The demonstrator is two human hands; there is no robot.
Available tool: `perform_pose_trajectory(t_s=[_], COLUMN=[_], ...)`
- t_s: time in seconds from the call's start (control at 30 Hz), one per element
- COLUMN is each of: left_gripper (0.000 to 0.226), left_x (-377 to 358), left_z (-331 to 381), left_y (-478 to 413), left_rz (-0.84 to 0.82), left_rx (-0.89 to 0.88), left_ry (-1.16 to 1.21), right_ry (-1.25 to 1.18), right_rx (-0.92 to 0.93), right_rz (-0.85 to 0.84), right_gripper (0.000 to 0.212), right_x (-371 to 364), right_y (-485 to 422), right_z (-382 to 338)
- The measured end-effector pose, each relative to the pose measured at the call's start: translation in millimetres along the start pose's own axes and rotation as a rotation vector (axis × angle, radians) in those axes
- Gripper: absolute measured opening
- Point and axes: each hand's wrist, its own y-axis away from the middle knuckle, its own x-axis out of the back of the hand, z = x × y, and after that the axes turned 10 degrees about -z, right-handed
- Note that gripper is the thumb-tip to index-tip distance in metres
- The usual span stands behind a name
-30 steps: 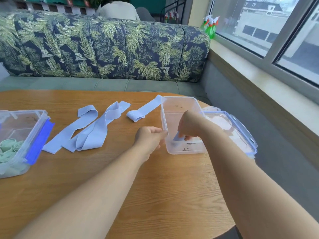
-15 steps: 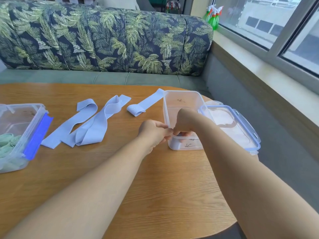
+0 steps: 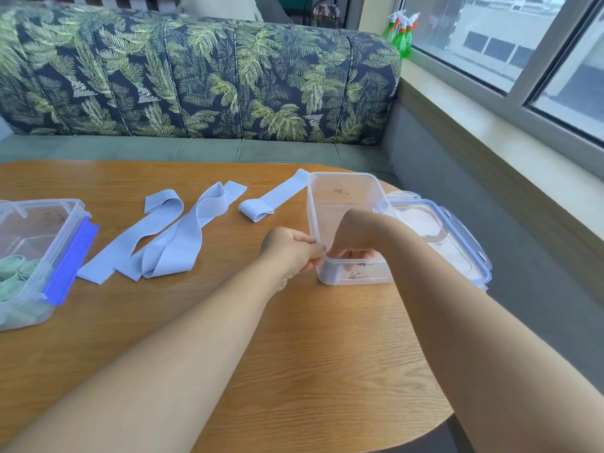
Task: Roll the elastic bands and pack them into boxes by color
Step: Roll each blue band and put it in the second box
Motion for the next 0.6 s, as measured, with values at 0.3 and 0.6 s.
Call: perform_pose_trajectory(t_s=[0.3,0.6], left_gripper=[0.015,0.014], left_x=[-2.0,-2.4], left_z=[1.0,0.8], left_y=[-1.0,-0.4], left_rz=[-0.007,0.004], left_rx=[0.001,0.000], left_ry=[0.010,-0.002], right_ry=[-0.081,-0.180], right_rx=[0.014,-0.018], right_rz=[0.035,-0.004], right_gripper=[0.025,0.031], right_x=[-7.9,-11.2], right_y=[-2.0,-1.9], right_z=[7.7,18.6])
